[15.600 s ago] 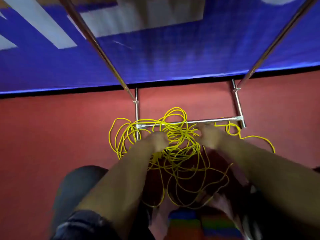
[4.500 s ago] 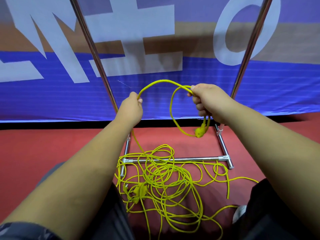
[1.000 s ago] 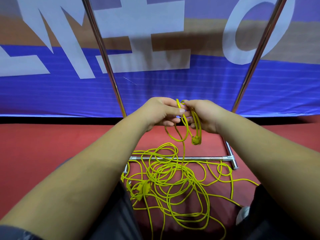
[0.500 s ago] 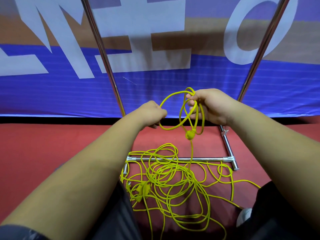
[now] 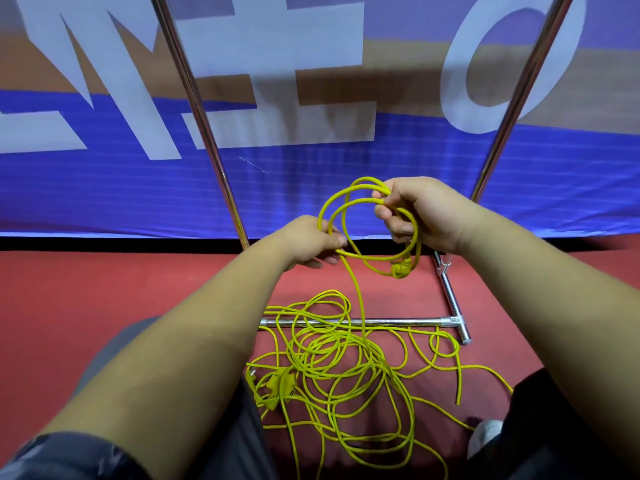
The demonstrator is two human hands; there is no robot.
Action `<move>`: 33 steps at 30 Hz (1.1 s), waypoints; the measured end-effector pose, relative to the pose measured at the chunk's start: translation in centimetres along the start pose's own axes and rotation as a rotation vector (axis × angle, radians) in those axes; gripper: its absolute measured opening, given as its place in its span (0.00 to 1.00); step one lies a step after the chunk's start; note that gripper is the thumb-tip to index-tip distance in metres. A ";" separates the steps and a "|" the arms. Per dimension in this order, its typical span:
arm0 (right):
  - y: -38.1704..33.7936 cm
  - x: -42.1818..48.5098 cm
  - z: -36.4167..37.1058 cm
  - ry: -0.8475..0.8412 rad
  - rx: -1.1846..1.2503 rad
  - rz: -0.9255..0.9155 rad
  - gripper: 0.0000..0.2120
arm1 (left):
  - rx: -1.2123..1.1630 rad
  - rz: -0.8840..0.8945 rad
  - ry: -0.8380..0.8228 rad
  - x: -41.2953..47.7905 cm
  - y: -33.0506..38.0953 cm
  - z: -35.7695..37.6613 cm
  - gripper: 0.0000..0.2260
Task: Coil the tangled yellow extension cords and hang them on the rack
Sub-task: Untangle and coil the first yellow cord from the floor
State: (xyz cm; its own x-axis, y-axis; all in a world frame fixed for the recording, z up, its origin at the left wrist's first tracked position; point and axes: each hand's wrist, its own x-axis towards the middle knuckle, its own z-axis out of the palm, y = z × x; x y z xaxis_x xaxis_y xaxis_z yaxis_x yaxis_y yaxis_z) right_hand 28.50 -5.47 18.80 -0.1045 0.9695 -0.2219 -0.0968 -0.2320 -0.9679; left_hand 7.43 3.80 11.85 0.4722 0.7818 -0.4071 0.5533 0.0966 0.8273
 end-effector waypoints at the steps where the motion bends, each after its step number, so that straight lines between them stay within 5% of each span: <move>1: -0.1 0.0 -0.1 0.016 -0.033 0.019 0.04 | -0.020 0.025 0.087 0.1 0.2 -0.2 0.05; 6: 0.7 -0.1 -0.3 0.061 -0.199 0.085 0.13 | 0.304 0.225 0.416 0.3 1.0 -1.3 0.12; 13: 1.9 0.5 0.0 0.069 -0.249 0.096 0.16 | 0.680 0.497 0.403 0.0 2.0 0.3 0.16; 18: 1.3 0.2 0.4 0.093 -0.196 0.034 0.11 | 0.416 0.416 0.404 0.2 1.8 0.1 0.18; 23: 1.1 0.0 0.4 0.124 -0.085 0.010 0.11 | 0.203 0.152 0.235 0.9 -0.2 0.1 0.19; 28: 1.0 -0.1 0.2 0.111 0.007 0.021 0.12 | -0.057 0.104 0.150 0.7 -0.4 0.6 0.16; 33: 0.9 -0.1 0.0 0.082 0.120 -0.029 0.13 | -0.039 0.053 -0.028 0.4 -0.7 0.8 0.18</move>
State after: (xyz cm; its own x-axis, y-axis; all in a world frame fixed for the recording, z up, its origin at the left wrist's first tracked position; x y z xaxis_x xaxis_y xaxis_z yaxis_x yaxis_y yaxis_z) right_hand 28.38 -5.80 18.00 -0.0190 0.9780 -0.2075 -0.2171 -0.2066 -0.9540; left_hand 7.77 3.59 10.81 0.5197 0.7690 -0.3723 0.5001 0.0795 0.8623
